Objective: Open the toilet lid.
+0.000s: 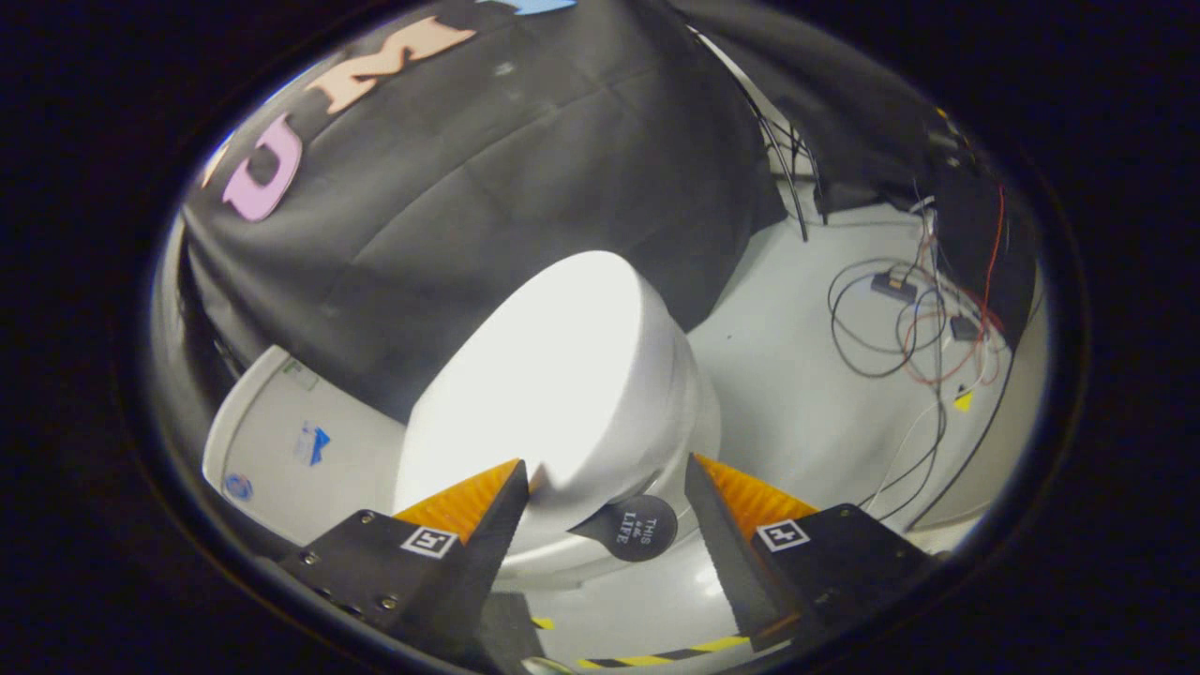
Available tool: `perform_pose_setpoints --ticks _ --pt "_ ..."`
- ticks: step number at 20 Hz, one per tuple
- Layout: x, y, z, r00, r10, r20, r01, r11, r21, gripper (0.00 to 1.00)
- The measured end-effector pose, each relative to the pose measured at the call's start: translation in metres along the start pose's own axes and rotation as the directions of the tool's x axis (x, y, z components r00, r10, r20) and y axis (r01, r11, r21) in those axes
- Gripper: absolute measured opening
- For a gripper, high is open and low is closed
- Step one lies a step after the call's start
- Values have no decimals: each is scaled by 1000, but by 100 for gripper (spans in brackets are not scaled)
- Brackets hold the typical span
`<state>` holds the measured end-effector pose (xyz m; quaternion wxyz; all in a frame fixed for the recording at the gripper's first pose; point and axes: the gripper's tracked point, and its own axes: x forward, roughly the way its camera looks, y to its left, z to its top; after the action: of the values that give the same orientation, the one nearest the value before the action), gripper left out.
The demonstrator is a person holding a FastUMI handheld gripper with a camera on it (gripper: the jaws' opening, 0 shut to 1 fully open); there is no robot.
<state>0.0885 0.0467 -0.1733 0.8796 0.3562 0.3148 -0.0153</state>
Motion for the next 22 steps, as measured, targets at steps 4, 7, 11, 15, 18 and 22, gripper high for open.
perform_pose_setpoints --ticks 4,7,11,15,18,22 --pt "-1 -5 3 999 26 -18 -23 989 145 78" --pt "-3 -11 -2 999 23 -41 -15 983 183 78" --pt "-6 -8 -25 991 60 -120 -32 974 226 78" --pt "-6 -4 -37 982 89 -164 -48 970 239 78" --pt "-3 -33 -38 986 21 -167 20 971 240 50" --pt "-7 -23 -39 985 54 -164 -8 963 269 20"
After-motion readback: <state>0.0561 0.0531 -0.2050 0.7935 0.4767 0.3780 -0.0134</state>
